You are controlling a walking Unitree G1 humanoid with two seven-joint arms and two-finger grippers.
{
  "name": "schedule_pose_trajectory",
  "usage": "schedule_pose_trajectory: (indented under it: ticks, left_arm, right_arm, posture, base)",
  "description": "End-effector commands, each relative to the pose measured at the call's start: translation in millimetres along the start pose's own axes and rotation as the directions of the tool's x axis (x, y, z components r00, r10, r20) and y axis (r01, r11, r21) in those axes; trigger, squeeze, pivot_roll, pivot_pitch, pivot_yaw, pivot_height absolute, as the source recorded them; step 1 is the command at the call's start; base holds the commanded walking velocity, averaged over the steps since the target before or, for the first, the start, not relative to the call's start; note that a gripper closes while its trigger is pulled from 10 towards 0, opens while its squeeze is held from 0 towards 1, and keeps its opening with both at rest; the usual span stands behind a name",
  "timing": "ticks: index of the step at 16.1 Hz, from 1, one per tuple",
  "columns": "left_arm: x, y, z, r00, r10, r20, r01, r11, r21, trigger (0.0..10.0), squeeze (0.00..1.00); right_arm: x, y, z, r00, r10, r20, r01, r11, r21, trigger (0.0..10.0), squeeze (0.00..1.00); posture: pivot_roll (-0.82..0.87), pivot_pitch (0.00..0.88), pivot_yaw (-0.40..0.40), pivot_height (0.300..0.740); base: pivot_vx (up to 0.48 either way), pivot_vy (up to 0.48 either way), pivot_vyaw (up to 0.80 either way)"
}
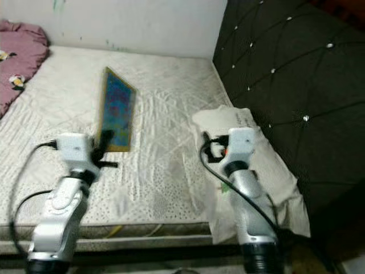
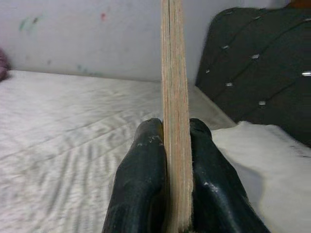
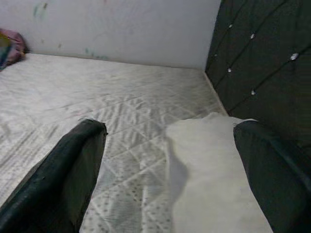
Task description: Clean up the room
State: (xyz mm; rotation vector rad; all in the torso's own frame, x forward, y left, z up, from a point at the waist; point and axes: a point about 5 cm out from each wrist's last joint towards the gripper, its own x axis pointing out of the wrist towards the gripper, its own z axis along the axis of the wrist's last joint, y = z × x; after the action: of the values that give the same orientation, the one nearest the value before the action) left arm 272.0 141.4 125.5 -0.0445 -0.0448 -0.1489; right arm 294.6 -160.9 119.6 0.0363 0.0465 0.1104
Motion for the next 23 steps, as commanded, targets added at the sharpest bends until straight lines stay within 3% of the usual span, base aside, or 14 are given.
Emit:
schedule_pose_trajectory:
  ticks: [1,7,11,12,13,17,18,19,22,23]
  left_arm:
    - [2.5,0.5,10.2,0.999,-0.002,0.05,0.002,1.0,0.008,10.0,0.0]
    - [3.0,-0.1,10.1,0.999,0.0,0.052,0.0,1.0,0.003,10.0,0.0]
    - [2.9,3.2,4.8,0.997,0.072,0.022,-0.072,0.997,0.016,10.0,0.0]
    - [3.0,3.6,2.3,0.997,0.081,0.005,-0.081,0.996,-0.029,10.0,0.0]
    - [2.8,5.1,3.6,0.996,0.092,0.017,-0.092,0.996,-0.006,10.0,0.0]
    - [2.6,13.2,4.4,0.992,0.125,0.005,-0.125,0.991,-0.05,10.0,0.0]
    - [0.4,14.8,6.1,0.996,0.084,0.022,-0.081,0.99,-0.112,10.0,0.0]
    - [-2.7,17.3,6.1,0.998,0.058,0.037,-0.055,0.994,-0.091,10.0,0.0]
    - [-5.7,26.5,2.0,0.992,0.127,0.027,-0.127,0.992,0.013,10.0,0.0]
    - [-7.3,27.3,-0.5,0.978,0.207,-0.01,-0.206,0.978,0.039,10.0,0.0]
  right_arm:
    - [-0.1,0.1,-0.8,1.0,0.008,-0.007,-0.008,1.0,-0.002,10.0,0.0]
    - [1.2,-1.4,0.3,1.0,0.008,-0.006,-0.008,1.0,-0.01,10.0,0.0]
    - [0.6,-1.6,0.0,1.0,0.011,-0.006,-0.011,1.0,-0.015,10.0,0.0]
    - [0.5,-2.5,-0.4,1.0,0.008,-0.007,-0.008,1.0,-0.015,10.0,0.0]
    - [0.2,-2.8,-1.0,1.0,0.007,-0.01,-0.008,1.0,-0.016,10.0,0.0]
    - [0.5,-4.2,0.4,1.0,0.0,-0.016,0.0,1.0,-0.018,10.0,0.0]
    - [-0.5,-5.5,1.0,1.0,-0.004,-0.015,0.003,1.0,-0.022,10.0,0.0]
    - [-1.9,-5.6,0.7,1.0,-0.005,-0.015,0.005,1.0,-0.022,10.0,0.0]
    - [-4.9,-2.4,-3.5,1.0,-0.007,-0.023,0.006,1.0,-0.015,10.0,0.0]
    - [-7.0,0.1,-5.3,1.0,-0.001,-0.025,0.001,1.0,-0.005,10.0,0.0]
  posture:
    - [-0.04,0.0,-0.111,0.74]
    - [-0.04,0.0,-0.115,0.74]
    - [-0.05,0.0,-0.114,0.74]
    - [-0.05,0.0,-0.114,0.74]
    - [-0.05,0.0,-0.114,0.74]
    - [-0.05,0.0,-0.118,0.74]
    - [-0.05,0.007,-0.113,0.74]
    - [-0.05,0.009,-0.108,0.74]
    - [-0.05,0.013,-0.103,0.74]
    - [-0.05,0.009,-0.1,0.74]
  base:
    - [0.0,-0.428,0.0]
    - [0.0,-0.422,0.0]
    - [0.0,0.0,0.0]
    - [0.0,0.0,0.0]
    - [0.0,0.0,0.0]
    - [0.0,0.0,-0.2]
    - [0.0,0.0,0.0]
    - [0.0,0.0,0.0]
    - [0.0,0.0,0.0]
    - [0.0,0.0,0.0]
